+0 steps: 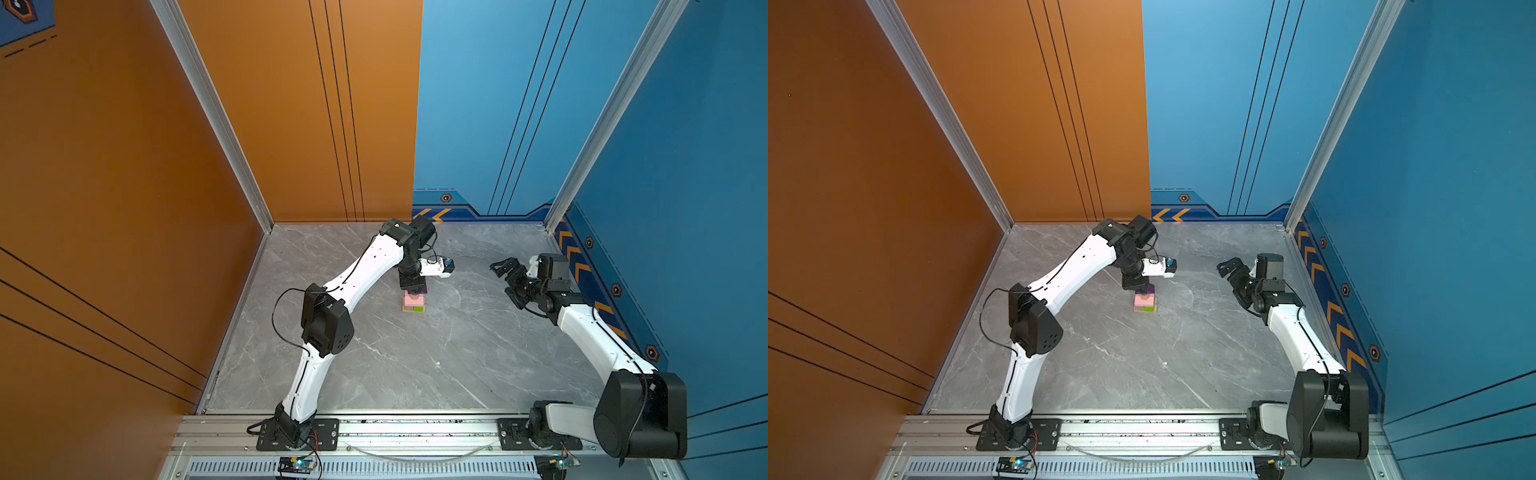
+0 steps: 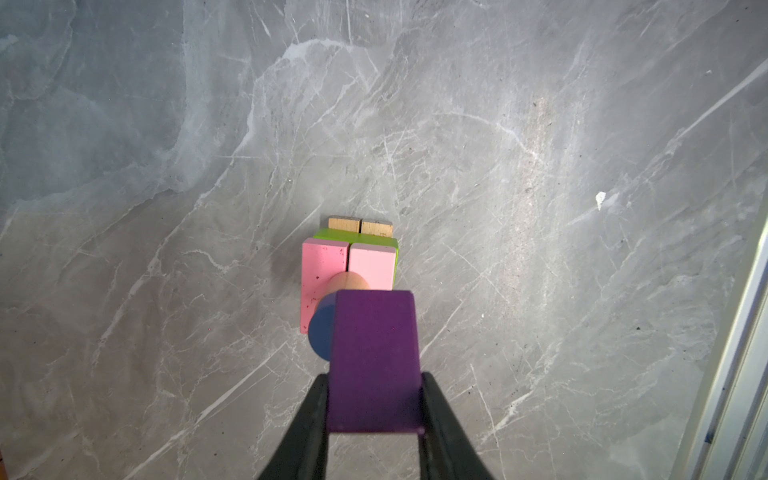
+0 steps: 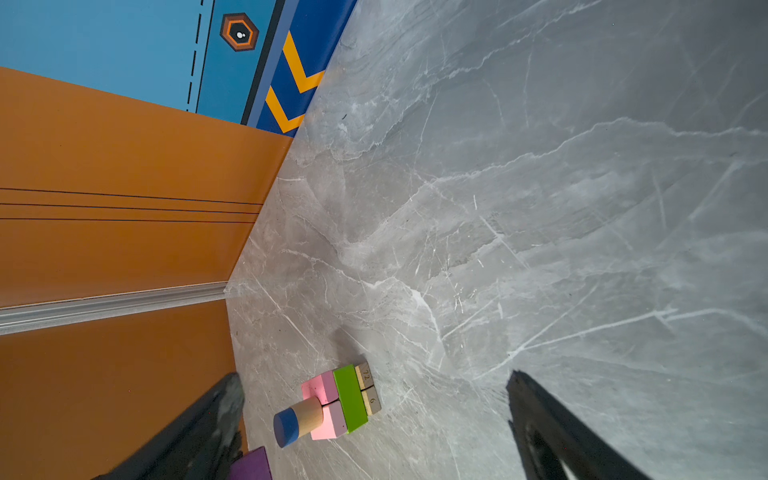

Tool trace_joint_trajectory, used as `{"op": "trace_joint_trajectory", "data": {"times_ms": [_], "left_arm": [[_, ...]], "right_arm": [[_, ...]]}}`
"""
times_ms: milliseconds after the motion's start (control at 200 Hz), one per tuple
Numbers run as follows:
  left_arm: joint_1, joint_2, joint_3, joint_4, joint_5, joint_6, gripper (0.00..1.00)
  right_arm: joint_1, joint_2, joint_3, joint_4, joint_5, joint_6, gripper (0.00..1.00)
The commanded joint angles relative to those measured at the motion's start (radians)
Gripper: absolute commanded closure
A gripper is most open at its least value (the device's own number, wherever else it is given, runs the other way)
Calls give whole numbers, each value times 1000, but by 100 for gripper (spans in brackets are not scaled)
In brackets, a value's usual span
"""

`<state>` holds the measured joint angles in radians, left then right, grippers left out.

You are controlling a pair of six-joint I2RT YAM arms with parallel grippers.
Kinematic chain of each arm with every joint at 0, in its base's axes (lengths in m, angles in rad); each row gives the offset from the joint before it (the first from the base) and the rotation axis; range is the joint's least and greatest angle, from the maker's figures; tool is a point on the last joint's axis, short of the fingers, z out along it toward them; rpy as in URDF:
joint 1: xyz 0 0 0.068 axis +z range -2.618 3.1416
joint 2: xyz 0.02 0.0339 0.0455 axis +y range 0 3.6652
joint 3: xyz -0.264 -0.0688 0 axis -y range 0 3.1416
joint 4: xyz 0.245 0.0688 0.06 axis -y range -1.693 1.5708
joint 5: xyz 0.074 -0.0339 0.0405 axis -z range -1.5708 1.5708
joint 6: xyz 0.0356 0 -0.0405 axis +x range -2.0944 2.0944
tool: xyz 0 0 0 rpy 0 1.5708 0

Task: Build the wood block tower
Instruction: 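Lower the purple block onto the blue cylinder with the left gripper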

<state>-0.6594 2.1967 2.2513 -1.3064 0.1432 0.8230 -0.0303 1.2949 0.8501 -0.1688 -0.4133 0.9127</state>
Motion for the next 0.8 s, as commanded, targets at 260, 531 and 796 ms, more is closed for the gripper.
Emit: {"op": "trace_joint_trajectory", "data": {"times_ms": [260, 531, 796], "left_arm": [[18, 38, 39, -27, -10, 24, 81], [20, 61, 64, -28, -6, 32, 79], [26, 55, 56, -27, -13, 34, 79]], "right_arm": [[24, 27, 36, -15, 33, -21, 0], [33, 37, 44, -14, 37, -21, 0], [43, 54, 54, -12, 37, -20, 0]]}}
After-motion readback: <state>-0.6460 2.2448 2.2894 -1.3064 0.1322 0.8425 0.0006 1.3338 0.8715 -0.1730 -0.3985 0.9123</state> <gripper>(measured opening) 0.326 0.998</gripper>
